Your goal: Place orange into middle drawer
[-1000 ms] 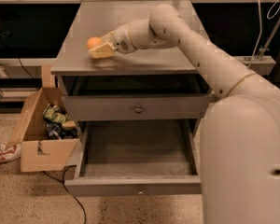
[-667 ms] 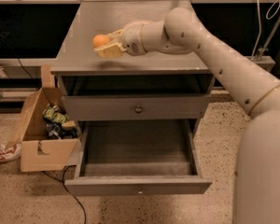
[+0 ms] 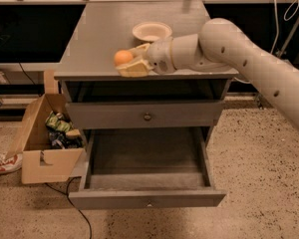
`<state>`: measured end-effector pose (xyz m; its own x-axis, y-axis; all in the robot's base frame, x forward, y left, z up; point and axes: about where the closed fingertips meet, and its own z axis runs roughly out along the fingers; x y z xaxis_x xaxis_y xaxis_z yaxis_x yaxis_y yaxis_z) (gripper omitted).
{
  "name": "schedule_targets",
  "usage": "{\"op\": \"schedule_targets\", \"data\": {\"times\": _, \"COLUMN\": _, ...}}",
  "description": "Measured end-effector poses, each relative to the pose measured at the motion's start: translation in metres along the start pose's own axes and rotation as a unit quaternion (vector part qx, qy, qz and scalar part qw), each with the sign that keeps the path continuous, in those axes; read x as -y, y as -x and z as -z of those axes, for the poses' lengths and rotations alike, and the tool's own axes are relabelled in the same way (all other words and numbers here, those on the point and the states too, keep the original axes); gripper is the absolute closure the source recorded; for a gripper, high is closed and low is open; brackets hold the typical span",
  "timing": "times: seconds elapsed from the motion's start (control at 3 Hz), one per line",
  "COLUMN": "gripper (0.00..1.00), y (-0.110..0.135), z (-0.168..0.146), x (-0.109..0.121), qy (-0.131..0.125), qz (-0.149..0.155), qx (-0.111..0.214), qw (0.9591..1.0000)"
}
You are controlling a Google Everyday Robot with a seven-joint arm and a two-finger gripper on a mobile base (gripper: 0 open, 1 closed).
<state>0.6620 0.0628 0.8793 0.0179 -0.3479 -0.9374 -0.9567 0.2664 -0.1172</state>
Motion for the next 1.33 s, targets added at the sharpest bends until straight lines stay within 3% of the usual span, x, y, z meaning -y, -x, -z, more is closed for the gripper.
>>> {"op": "schedule_targets", "data": {"times": 0.33, "gripper": 1.00, "y": 0.000, "z": -0.001, "x": 0.000, "qy": 0.001, "qz": 0.000, "qx": 0.000, "qw": 1.0000}}
{"op": "schedule_targets", "data": {"times": 0.67, "gripper": 1.00, "y": -0.033, "z": 0.007, "x": -0.014, "qy": 0.024, "qz": -0.030, "qx": -0.026, "qw": 0.9990}}
{"op": "schedule_targets", "data": {"times": 1.0, "gripper": 1.00, "y": -0.070, "z": 0.029, "x": -0.039, "qy": 0.029, "qz": -0.068, "qx": -0.055, "qw": 0.9957}}
{"op": "schedule_targets", "data": {"times": 1.33, "gripper": 1.00, "y": -0.141, "z": 0.046, "x": -0.080, "qy": 0.035, "qz": -0.123, "qx": -0.100, "qw": 0.9868}}
